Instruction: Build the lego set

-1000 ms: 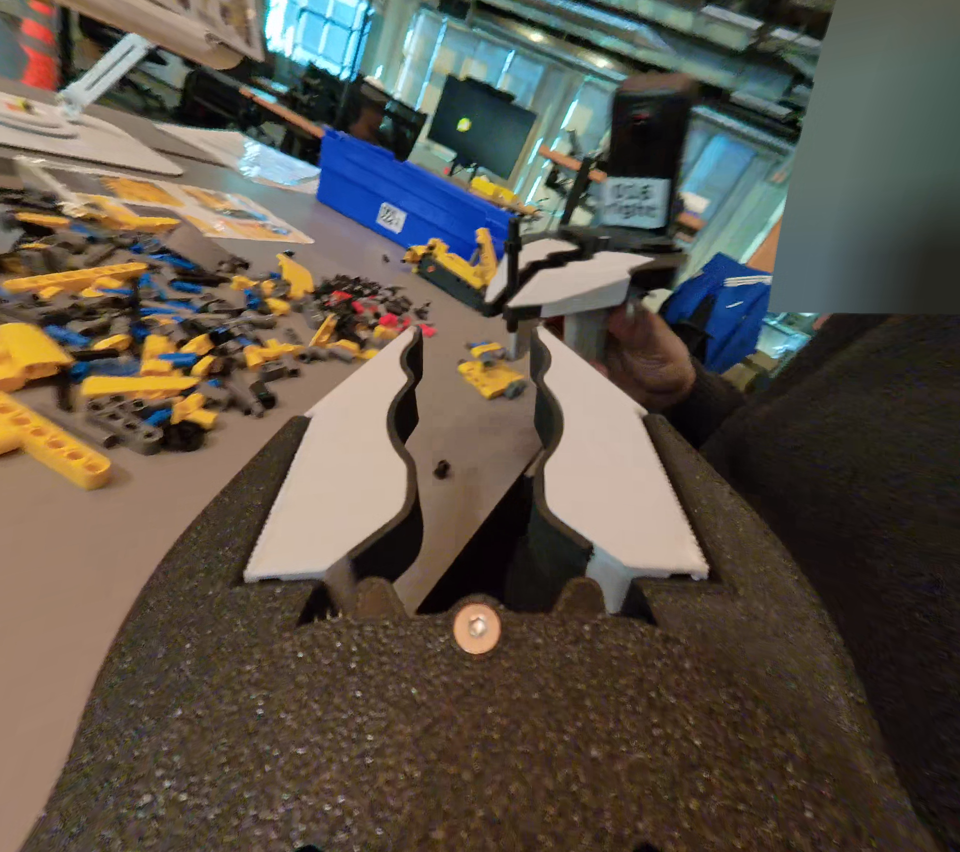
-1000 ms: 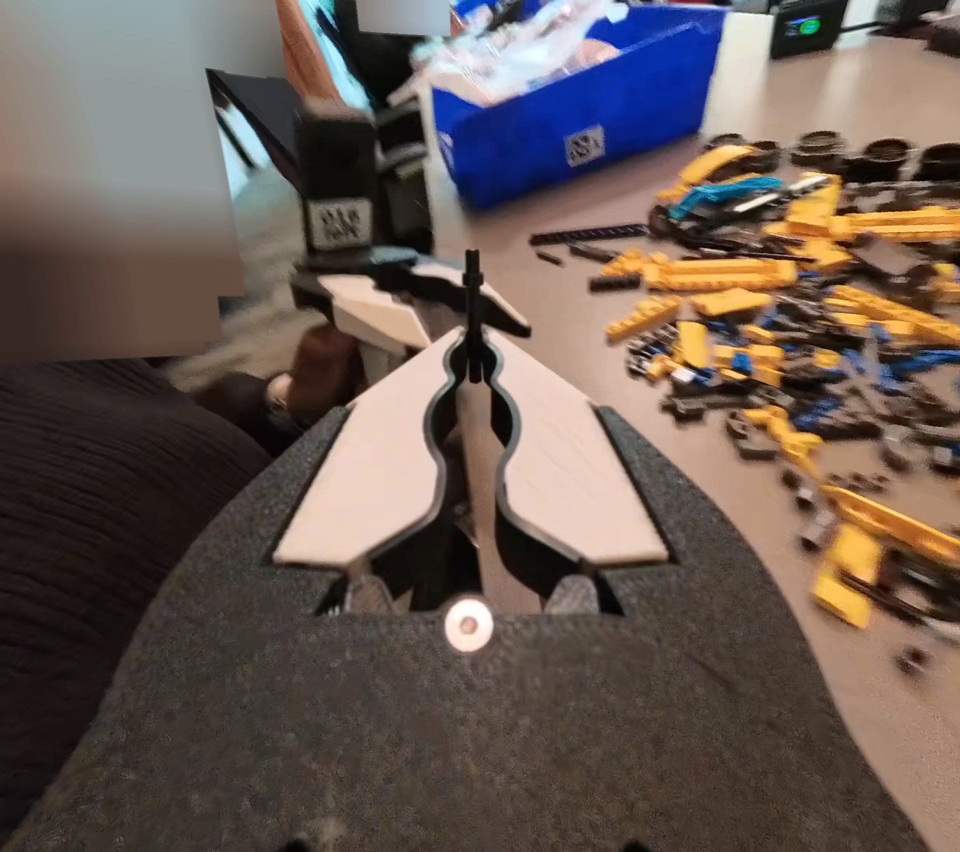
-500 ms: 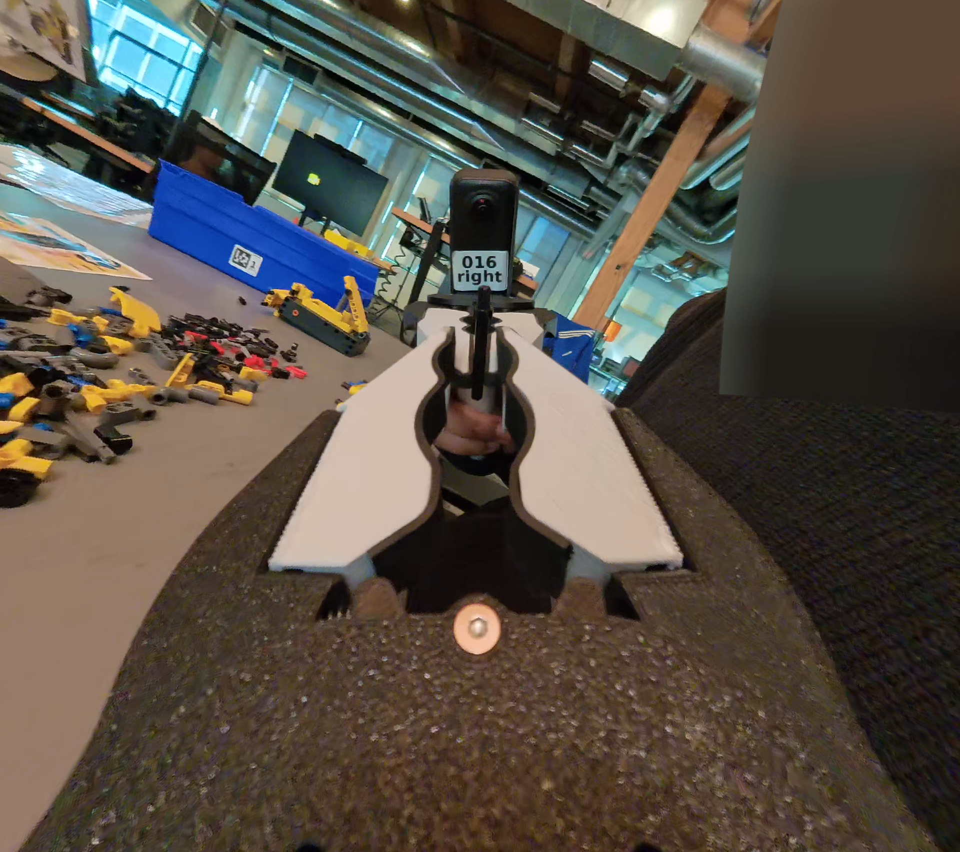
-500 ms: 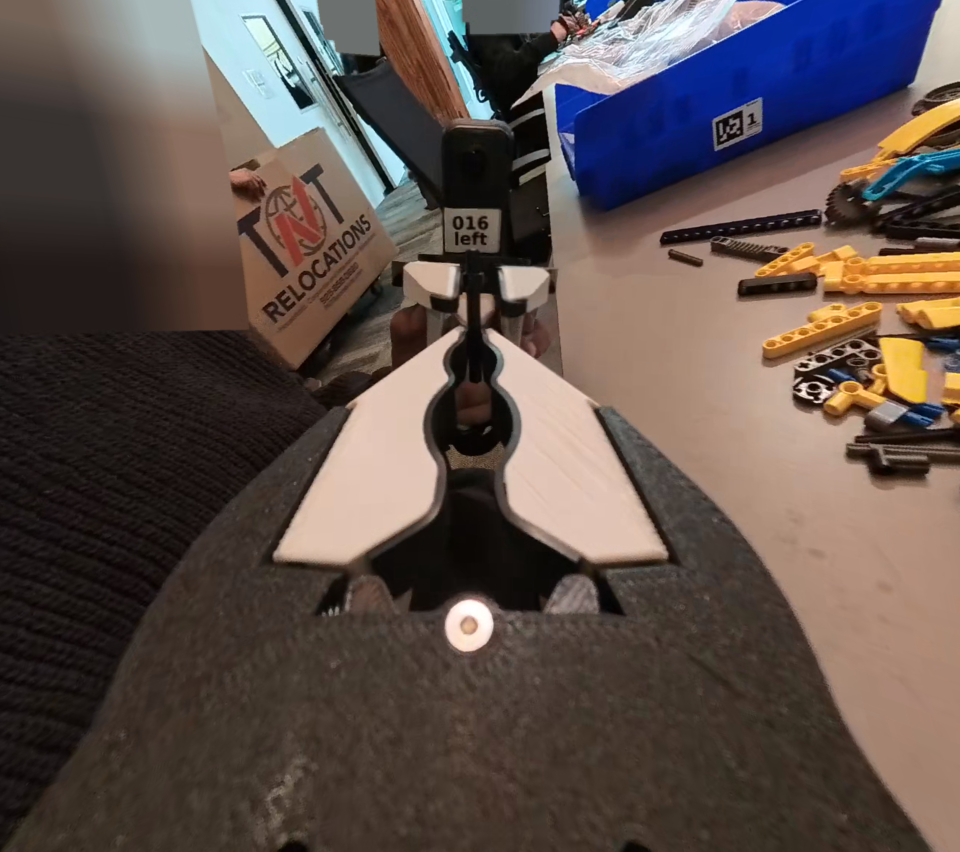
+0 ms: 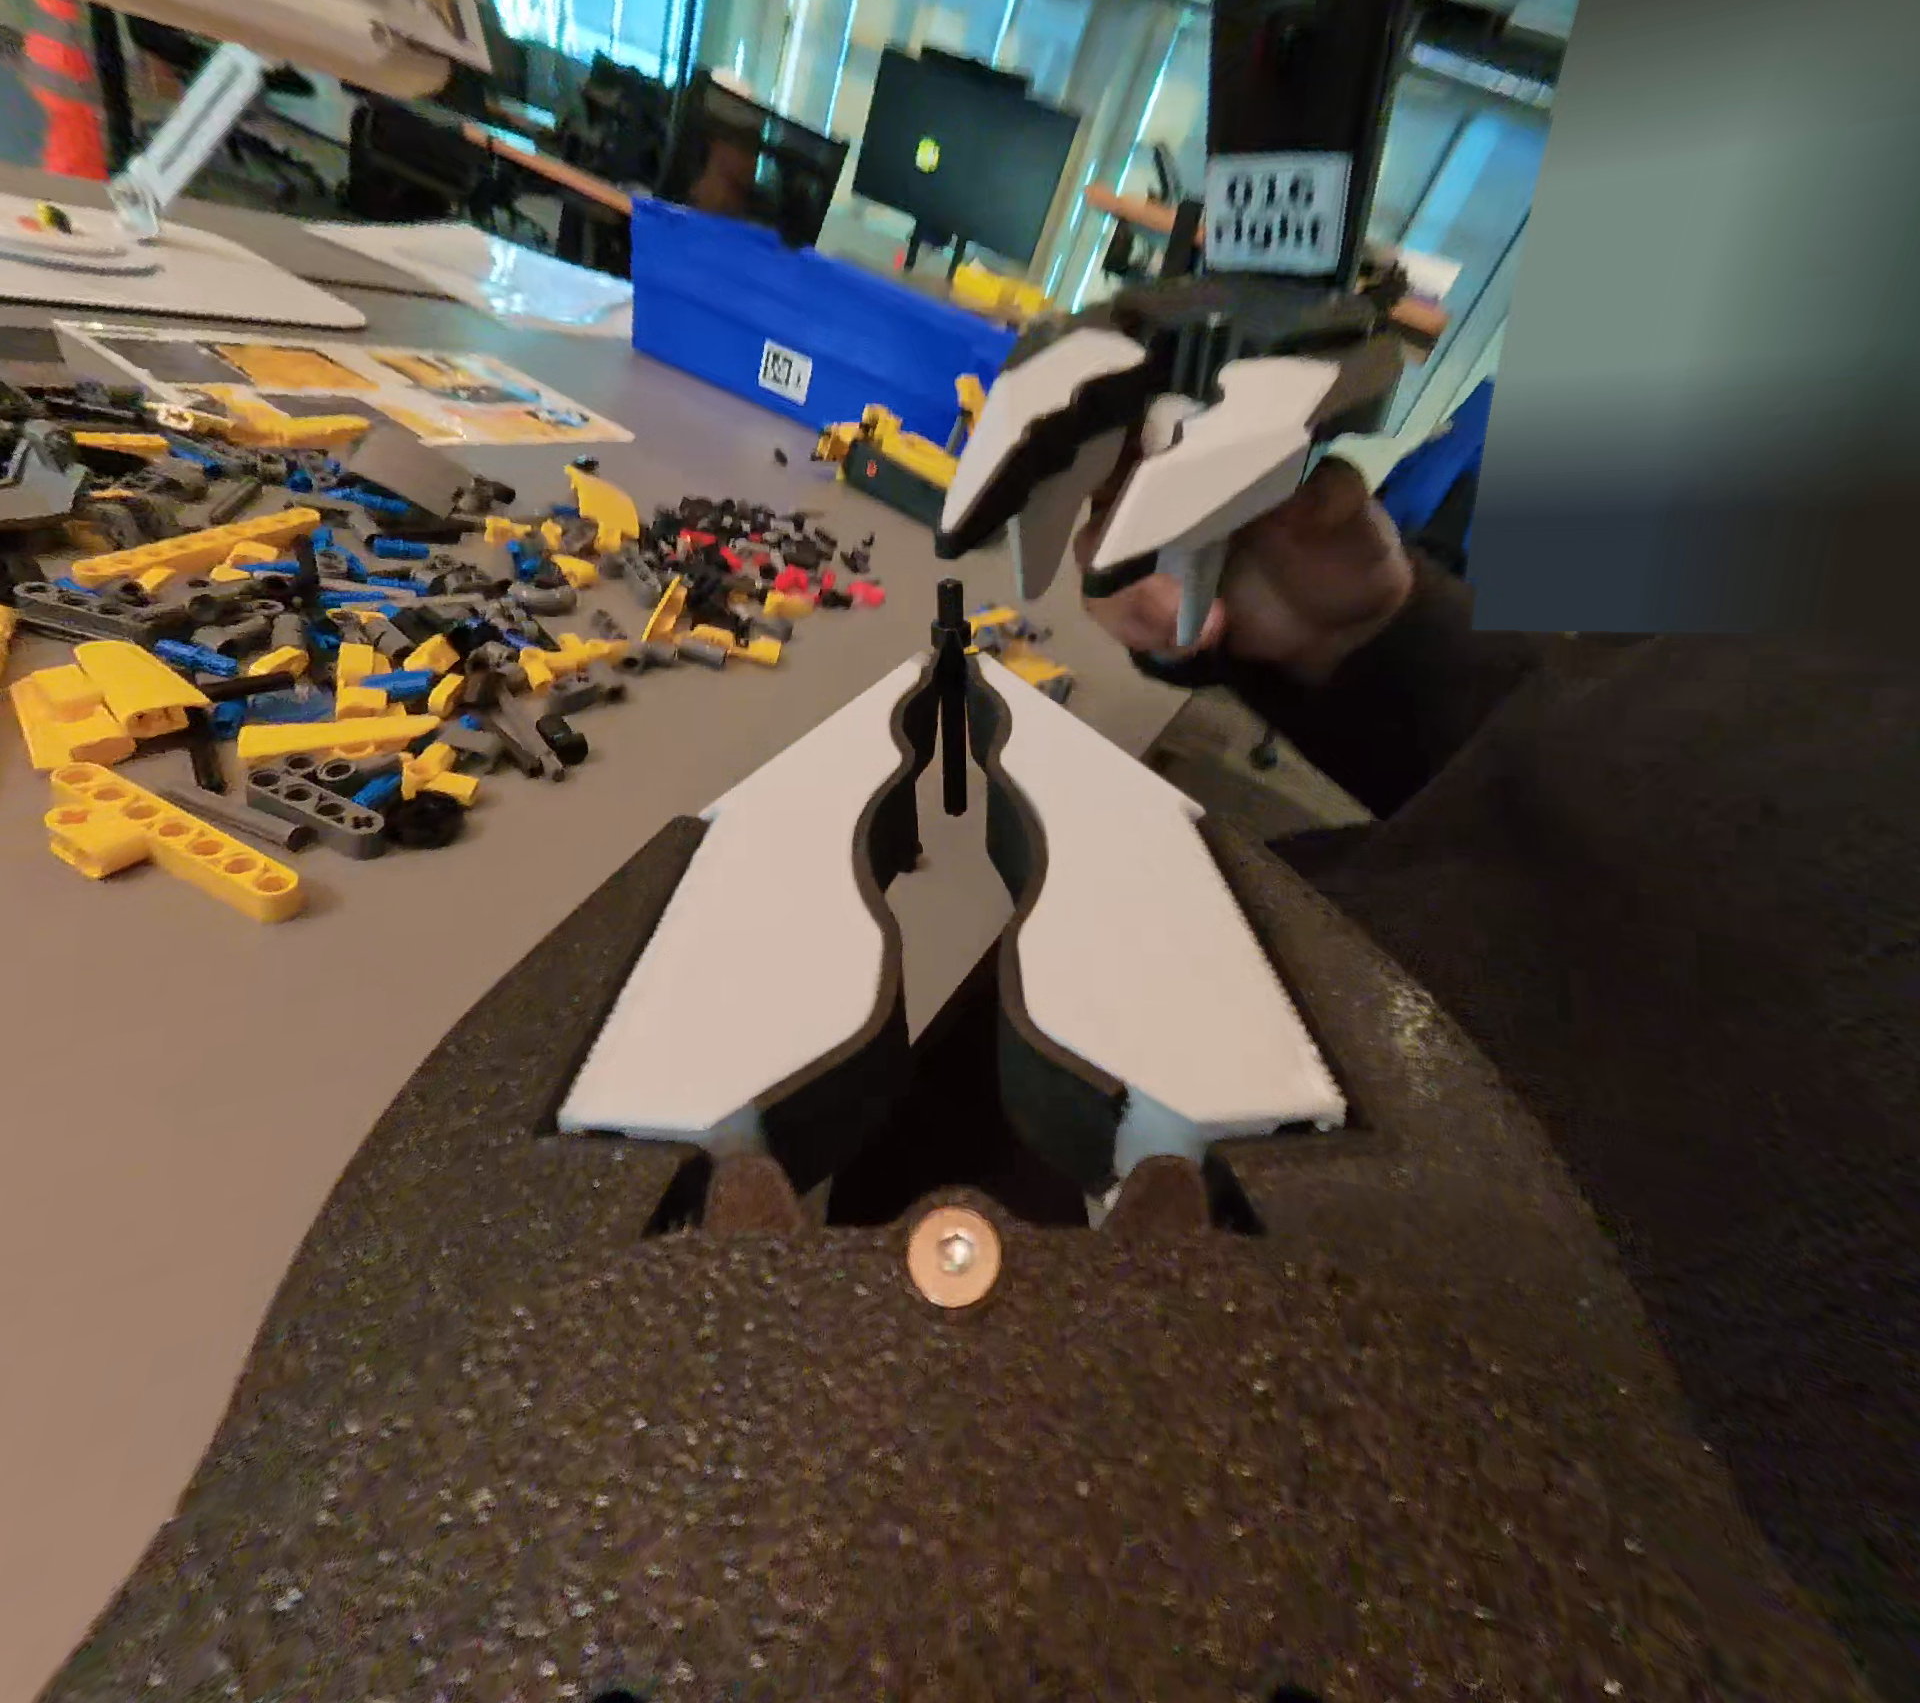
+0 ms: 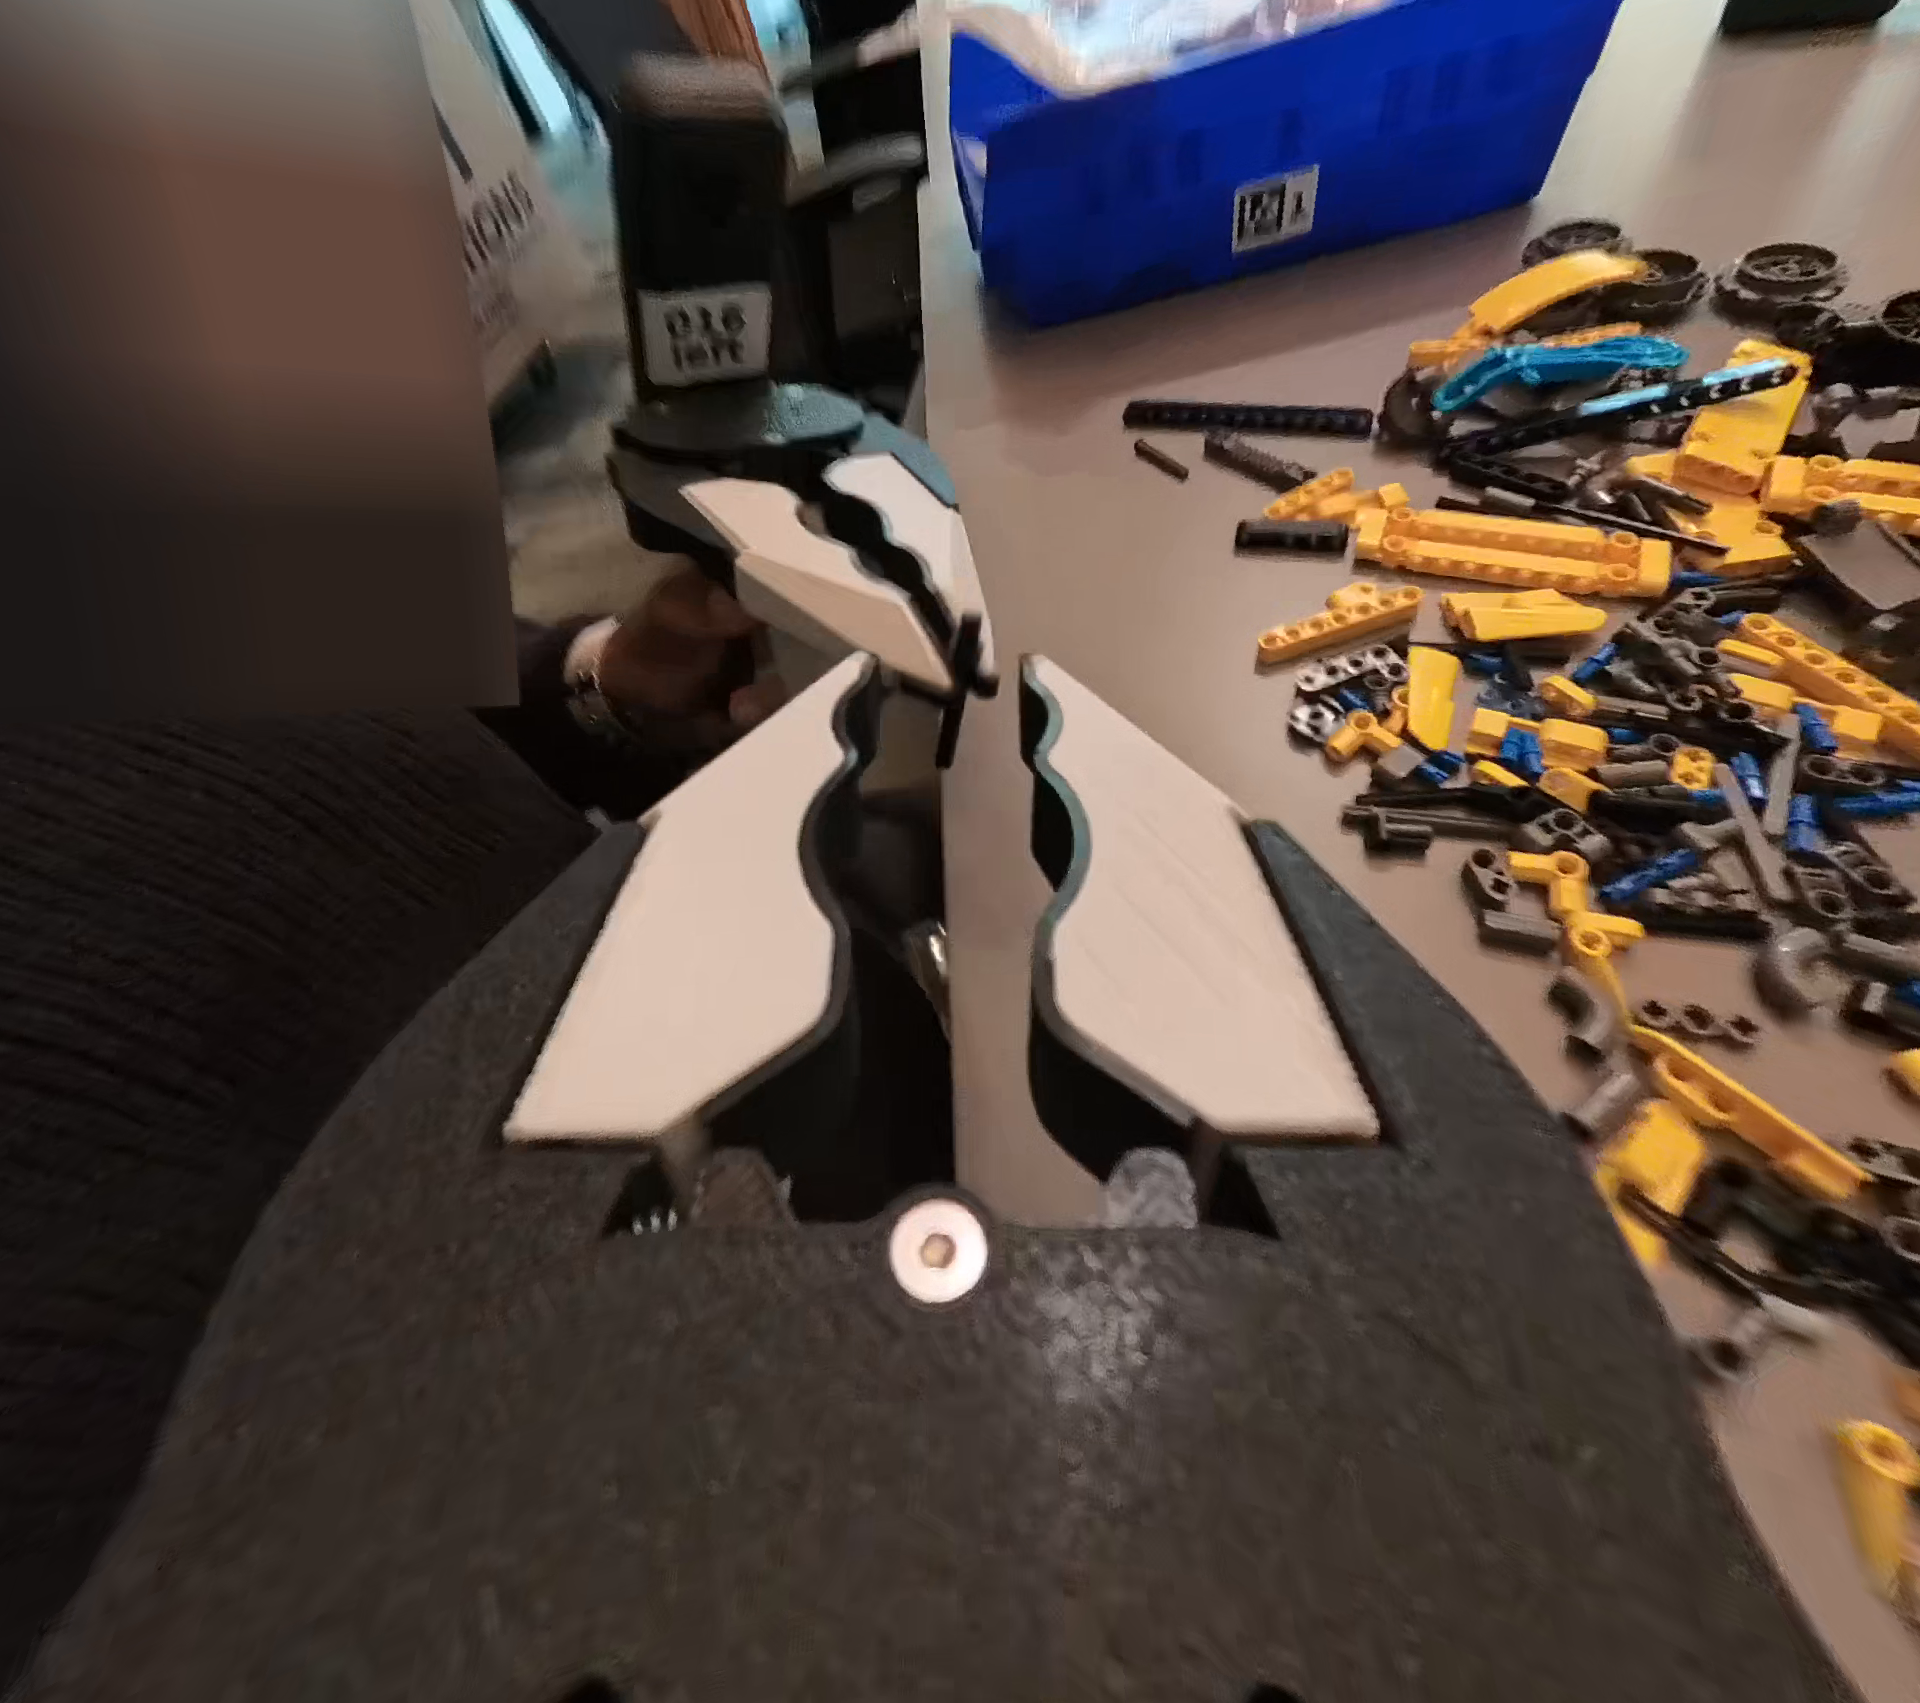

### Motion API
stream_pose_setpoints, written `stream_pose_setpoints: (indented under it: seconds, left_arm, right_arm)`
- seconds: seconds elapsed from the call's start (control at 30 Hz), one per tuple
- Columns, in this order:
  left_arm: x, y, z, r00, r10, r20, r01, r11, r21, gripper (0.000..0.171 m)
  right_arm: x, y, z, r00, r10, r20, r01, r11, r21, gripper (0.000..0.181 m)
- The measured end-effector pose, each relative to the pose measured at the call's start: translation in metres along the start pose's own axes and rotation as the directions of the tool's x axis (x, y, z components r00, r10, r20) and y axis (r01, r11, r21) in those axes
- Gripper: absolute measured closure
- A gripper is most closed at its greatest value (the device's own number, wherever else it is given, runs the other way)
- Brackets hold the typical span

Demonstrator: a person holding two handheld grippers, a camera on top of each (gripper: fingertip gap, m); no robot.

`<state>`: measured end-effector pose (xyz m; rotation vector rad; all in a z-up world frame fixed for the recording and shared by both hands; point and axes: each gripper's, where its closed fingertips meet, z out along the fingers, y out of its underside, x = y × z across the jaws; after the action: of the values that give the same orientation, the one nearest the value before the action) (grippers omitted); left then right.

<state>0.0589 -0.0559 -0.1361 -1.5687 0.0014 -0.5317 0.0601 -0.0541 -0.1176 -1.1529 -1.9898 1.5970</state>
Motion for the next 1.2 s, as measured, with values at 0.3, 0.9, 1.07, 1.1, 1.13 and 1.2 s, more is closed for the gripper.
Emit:
stream_pose_setpoints:
  seconds: [0.3, 0.9, 1.07, 1.1, 1.13, 1.2]
  left_arm:
    - [0.007, 0.024, 0.011, 0.99, 0.143, 0.019, -0.138, 0.976, -0.17, 0.168]
    - [0.009, 0.024, 0.012, 0.98, 0.199, 0.019, -0.193, 0.967, -0.164, 0.143]
    - [0.006, 0.017, 0.008, 0.987, 0.157, 0.024, -0.153, 0.981, -0.116, 0.143]
    - [0.006, 0.018, 0.009, 0.987, 0.156, 0.023, -0.152, 0.981, -0.121, 0.143]
    - [0.006, 0.019, 0.009, 0.987, 0.158, 0.021, -0.154, 0.98, -0.126, 0.143]
    - [0.01, 0.02, 0.011, 0.986, 0.164, 0.007, -0.162, 0.978, -0.13, 0.143]
  right_arm:
    - [0.003, 0.027, 0.006, 0.998, -0.042, 0.052, 0.053, 0.974, -0.221, 0.167]
    - [0.006, 0.026, -0.005, 0.995, 0.019, 0.096, 0.003, 0.973, -0.233, 0.178]
    - [0.011, 0.01, -0.019, 0.972, 0.187, 0.14, -0.174, 0.979, -0.103, 0.178]
    - [0.012, 0.009, -0.022, 0.967, 0.208, 0.144, -0.196, 0.976, -0.09, 0.178]
    - [0.013, 0.008, -0.024, 0.963, 0.224, 0.148, -0.214, 0.974, -0.08, 0.178]
    - [0.013, 0.008, -0.026, 0.957, 0.247, 0.151, -0.24, 0.969, -0.068, 0.178]
